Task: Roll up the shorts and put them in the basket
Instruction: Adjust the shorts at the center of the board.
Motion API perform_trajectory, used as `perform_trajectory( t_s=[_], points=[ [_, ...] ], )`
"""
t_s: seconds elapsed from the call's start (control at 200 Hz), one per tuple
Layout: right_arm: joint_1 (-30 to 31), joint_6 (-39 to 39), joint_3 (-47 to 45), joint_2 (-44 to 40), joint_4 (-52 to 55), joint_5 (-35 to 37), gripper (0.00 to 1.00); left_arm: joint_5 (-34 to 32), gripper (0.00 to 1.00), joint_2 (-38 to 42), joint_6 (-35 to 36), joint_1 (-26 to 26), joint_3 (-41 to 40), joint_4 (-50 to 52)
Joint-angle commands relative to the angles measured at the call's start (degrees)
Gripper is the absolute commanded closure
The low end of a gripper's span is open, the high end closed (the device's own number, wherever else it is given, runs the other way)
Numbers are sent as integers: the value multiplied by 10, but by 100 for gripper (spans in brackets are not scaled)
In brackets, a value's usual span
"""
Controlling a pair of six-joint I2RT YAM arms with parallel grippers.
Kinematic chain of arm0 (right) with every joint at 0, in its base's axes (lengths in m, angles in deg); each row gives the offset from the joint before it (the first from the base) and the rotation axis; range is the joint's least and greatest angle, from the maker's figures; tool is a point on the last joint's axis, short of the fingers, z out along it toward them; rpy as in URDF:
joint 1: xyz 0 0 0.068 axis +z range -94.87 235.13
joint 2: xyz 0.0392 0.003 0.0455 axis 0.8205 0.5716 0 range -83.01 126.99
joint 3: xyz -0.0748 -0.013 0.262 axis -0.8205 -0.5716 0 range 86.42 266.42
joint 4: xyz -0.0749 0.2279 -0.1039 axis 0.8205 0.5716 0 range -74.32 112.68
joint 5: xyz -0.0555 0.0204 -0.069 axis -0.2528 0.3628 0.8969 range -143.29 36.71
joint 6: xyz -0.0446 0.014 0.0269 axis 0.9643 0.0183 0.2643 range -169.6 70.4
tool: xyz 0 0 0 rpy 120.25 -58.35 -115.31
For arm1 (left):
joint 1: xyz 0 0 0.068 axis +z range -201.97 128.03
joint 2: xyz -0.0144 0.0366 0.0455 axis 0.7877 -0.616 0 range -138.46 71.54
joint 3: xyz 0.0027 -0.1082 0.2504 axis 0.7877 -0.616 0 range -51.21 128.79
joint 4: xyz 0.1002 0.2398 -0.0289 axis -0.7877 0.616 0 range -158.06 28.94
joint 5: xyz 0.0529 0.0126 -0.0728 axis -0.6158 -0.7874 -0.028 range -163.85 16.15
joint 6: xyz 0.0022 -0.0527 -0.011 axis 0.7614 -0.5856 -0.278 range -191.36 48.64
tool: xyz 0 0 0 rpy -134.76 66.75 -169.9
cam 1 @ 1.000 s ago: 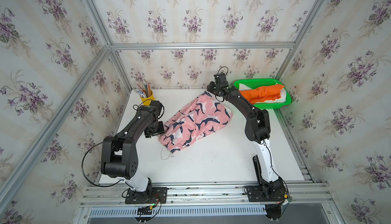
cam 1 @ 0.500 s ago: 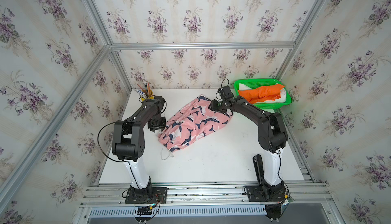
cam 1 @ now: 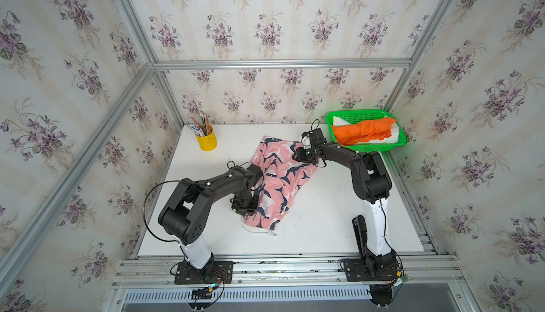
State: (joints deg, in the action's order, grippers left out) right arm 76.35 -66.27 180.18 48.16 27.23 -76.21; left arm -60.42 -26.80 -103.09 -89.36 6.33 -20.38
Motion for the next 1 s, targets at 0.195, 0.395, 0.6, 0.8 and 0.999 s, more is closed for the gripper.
perform_trajectory(
  t_s=[0.195, 0.395, 0.6, 0.8, 0.999],
  points=[
    [5, 9, -57, -148, 127, 57, 61, -3, 56, 88, -142, -98, 14, -47],
    [52, 0, -174, -332, 228, 68, 60, -75, 55, 108, -122, -92, 13, 15],
    [202, -91, -302, -465, 248, 59, 60, -56, 69, 63, -120, -92, -26, -40],
    [308, -175, -362, -483, 194, 41, 57, -15, 72, 52, -144, -96, -92, -126],
    [342, -193, -363, -442, 138, 18, 54, -85, 66, 153, -162, -94, -95, -64]
  ],
)
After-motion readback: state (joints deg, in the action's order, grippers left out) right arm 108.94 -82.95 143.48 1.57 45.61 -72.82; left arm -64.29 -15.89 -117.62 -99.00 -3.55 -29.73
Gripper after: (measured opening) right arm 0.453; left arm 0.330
